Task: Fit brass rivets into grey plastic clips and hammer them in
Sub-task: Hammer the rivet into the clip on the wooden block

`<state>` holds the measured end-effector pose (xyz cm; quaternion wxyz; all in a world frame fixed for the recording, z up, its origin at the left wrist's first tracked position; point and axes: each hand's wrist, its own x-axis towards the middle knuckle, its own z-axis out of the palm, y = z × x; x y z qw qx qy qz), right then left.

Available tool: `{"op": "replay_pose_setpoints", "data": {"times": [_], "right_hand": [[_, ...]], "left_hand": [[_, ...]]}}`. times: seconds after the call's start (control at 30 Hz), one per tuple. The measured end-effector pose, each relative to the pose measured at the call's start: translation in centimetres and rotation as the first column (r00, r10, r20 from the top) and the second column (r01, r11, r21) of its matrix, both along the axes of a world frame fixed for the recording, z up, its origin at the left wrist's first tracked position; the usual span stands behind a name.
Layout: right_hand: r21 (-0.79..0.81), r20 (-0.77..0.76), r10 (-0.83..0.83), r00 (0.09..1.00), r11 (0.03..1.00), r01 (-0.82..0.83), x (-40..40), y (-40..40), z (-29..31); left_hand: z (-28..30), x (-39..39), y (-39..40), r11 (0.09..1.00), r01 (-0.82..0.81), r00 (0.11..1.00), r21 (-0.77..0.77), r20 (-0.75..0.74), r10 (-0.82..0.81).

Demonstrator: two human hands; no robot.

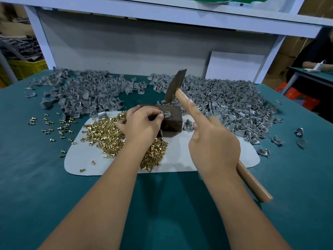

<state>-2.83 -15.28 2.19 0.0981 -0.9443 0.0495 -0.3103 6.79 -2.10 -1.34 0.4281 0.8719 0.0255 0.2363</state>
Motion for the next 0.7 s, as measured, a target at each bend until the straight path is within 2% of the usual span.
{"op": "replay_pose_setpoints", "data": {"times": [0.13, 0.27, 0.43, 0.6, 0.7], "right_hand": [[-0.033, -0.082, 0.008, 0.997, 0.999, -0.010, 0.21, -0.31, -0.17], [0.032, 0.056, -0.003, 0.998, 0.999, 0.001, -0.06, 0.02, 0.03], [-0.001, -0.103, 0.012, 0.995, 1.000, -0.012, 0.45, -0.48, -0.13], [0.042, 0.066, 0.002, 0.998, 0.999, -0.005, -0.14, -0.36, 0.28], [-0.058, -0.080, -0.014, 0.997, 0.998, 0.009, 0.11, -0.41, 0.28]], "left_hand": [[0.07, -0.08, 0.11, 1.000, 0.017, 1.000, 0.004, 0.003, -0.017], [0.01, -0.07, -0.04, 1.000, -0.004, 1.000, 0.013, 0.019, 0.003], [0.04, -0.08, 0.14, 0.999, 0.023, 1.000, 0.029, 0.001, -0.023], [-0.03, 0.00, -0.03, 1.000, 0.000, 1.000, 0.006, 0.005, 0.000], [-0.02, 0.03, 0.06, 1.000, 0.011, 1.000, 0.015, -0.004, -0.011]]}}
